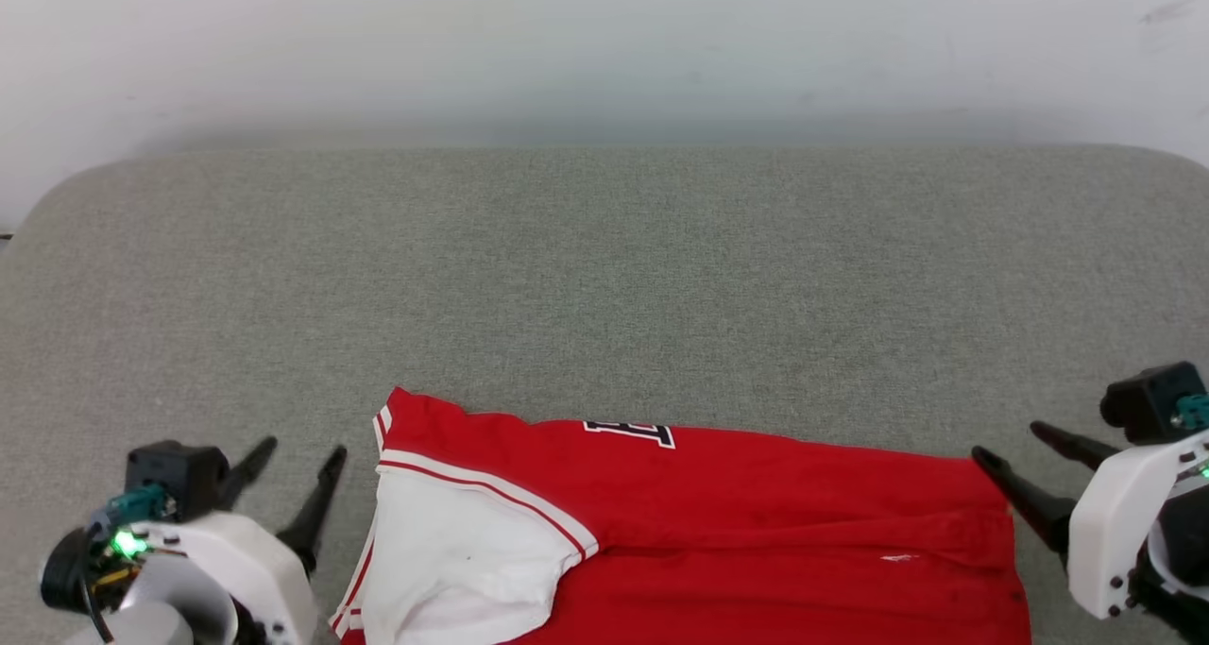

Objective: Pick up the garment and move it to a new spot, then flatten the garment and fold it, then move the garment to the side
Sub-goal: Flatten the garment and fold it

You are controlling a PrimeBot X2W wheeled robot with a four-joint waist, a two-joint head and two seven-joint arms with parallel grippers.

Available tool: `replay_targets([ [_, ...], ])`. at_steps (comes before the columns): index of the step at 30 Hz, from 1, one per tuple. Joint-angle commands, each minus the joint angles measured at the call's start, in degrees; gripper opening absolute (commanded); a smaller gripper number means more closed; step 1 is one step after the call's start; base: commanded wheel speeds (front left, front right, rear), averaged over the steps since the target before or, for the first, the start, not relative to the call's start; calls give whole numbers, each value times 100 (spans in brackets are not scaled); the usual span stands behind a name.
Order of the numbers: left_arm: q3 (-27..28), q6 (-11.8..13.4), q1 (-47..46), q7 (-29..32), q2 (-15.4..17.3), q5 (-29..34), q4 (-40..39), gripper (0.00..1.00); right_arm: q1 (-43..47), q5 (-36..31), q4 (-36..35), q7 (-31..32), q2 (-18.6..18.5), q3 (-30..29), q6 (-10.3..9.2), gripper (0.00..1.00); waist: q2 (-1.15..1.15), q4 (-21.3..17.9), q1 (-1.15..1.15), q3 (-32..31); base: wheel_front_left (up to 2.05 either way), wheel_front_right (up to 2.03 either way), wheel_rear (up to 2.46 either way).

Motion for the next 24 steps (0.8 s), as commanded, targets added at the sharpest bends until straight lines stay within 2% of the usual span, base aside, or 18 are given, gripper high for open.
replay_targets([
  [1, 121, 67, 69, -34, -43, 77, -5, 100, -11, -17, -36, 52, -21, -54, -7, 100, 0, 7, 0, -4, 0, 0, 0],
  [7, 1549, 482, 626, -39, -551, 1078, -139, 100, 29, -133, -122, 913, -140, -321, -7, 100, 0, 74, 0, -4, 0, 0, 0],
  [11, 2476, 659, 1196, -41, -933, 1837, -247, 100, 74, -38, -93, 1443, -164, -411, -7, 100, 0, 109, 0, 16, 0, 0, 0],
  [19, 4187, 630, 2307, -38, -1841, 3257, -568, 100, 184, 1, 114, 1993, -33, -474, -7, 100, 0, 275, 0, 87, 0, 0, 0],
  [24, 4894, 381, 2775, -37, -2544, 4031, -723, 100, 227, -68, 261, 2051, 115, -428, -6, 100, 0, 376, 0, 161, 0, 0, 0],
])
